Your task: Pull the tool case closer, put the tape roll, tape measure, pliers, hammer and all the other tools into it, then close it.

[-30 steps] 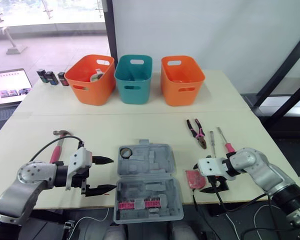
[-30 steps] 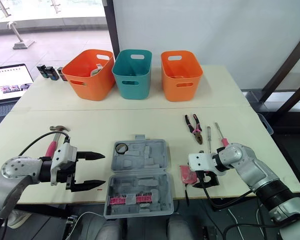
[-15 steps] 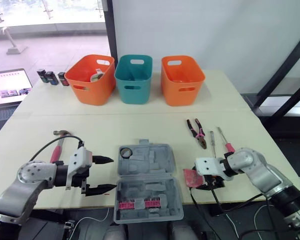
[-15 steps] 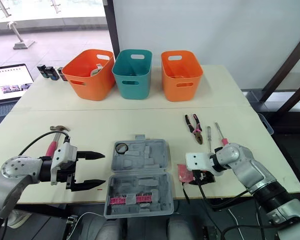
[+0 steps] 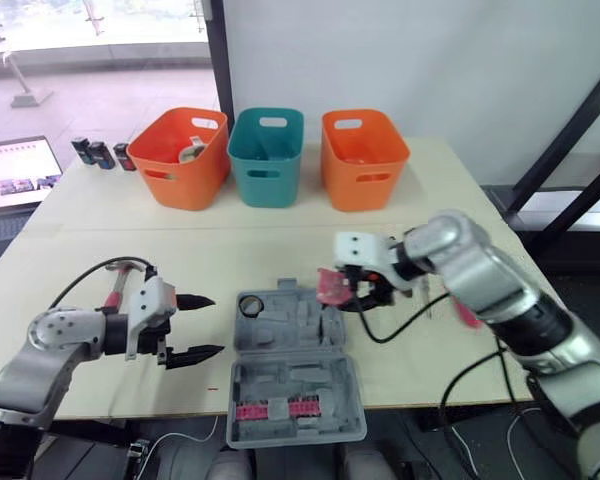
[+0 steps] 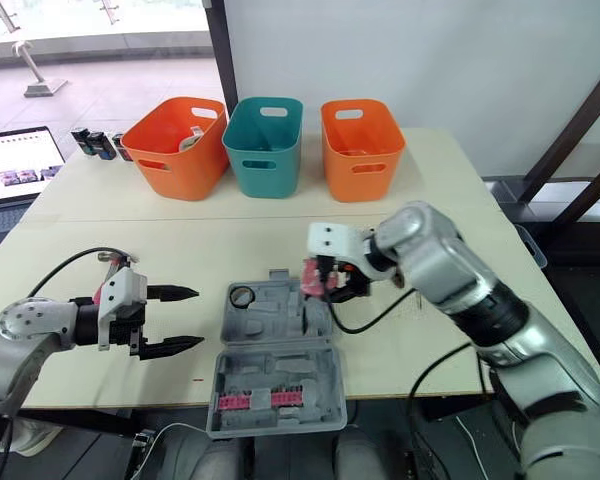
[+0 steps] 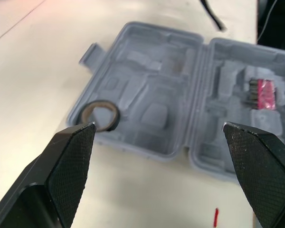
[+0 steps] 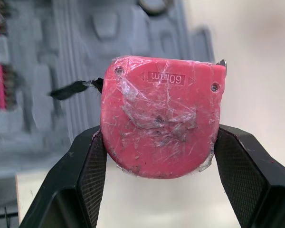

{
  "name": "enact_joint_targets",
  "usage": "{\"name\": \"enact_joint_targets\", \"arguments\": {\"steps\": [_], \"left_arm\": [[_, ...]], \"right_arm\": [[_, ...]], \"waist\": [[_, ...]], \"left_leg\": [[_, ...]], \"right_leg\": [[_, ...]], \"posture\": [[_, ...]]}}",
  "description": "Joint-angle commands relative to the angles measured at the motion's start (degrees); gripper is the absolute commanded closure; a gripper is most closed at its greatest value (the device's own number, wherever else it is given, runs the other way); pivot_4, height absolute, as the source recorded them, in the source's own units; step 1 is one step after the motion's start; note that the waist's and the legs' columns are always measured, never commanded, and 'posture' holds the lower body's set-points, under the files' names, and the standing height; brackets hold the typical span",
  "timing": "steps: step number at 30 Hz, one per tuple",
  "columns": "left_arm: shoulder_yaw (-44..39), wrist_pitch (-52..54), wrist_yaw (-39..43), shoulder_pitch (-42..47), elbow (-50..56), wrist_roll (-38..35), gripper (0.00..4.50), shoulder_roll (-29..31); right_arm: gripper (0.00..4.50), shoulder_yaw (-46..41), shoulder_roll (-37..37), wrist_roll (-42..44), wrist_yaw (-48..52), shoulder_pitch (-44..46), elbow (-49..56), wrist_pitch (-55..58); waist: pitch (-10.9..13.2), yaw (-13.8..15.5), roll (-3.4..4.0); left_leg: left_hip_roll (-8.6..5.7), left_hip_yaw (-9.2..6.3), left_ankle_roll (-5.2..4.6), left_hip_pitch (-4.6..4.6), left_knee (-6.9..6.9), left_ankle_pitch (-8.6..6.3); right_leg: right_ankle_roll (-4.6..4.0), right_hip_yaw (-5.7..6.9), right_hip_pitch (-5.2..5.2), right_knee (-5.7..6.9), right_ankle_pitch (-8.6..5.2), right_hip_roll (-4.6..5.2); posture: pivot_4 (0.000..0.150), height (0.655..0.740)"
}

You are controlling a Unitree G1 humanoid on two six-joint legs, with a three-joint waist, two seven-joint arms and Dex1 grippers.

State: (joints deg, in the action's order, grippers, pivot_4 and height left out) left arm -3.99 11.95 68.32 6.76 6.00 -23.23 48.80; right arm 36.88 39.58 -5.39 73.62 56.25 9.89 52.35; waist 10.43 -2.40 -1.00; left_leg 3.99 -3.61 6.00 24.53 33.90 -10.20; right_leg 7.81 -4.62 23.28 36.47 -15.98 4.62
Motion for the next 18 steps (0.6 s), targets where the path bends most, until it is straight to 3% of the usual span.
{"name": "enact_joint_targets", "arguments": {"steps": [1, 7, 18], "left_arm": [[-0.5, -0.8, 0.0, 1.3, 0.3, 0.2, 0.00, 0.0], [0.0, -1.1, -0.3, 1.5, 0.4, 0.6, 0.00, -0.9], [0.4, -0.8, -1.3, 0.0, 2.0, 0.6, 0.00, -2.1]], "right_arm": [[1.67, 5.6, -0.8, -4.8, 0.0, 4.3, -4.3, -1.9], [1.67, 12.7, -4.1, -9.8, 1.6, 7.7, -10.2, -5.0], [1.67, 15.0, -9.8, -15.1, 1.7, 8.0, -19.0, -9.9]], "waist": [[0.0, 0.2, 0.00], [0.0, -0.1, 0.00], [0.0, -0.2, 0.00]], "left_leg": [[0.00, 0.00, 0.00, 0.01, 0.01, 0.00], [-0.01, 0.00, 0.01, 0.01, 0.10, 0.01], [-0.01, -0.09, 0.01, -0.05, 0.13, 0.02]], "right_leg": [[0.00, 0.00, 0.00, 0.00, 0.00, 0.00], [-0.03, -0.01, 0.05, 0.19, -0.03, 0.00], [0.24, 0.00, 0.21, 0.77, -0.08, -0.06]], "posture": [[0.150, 0.7400], [0.150, 0.7400], [0.150, 0.7400]]}}
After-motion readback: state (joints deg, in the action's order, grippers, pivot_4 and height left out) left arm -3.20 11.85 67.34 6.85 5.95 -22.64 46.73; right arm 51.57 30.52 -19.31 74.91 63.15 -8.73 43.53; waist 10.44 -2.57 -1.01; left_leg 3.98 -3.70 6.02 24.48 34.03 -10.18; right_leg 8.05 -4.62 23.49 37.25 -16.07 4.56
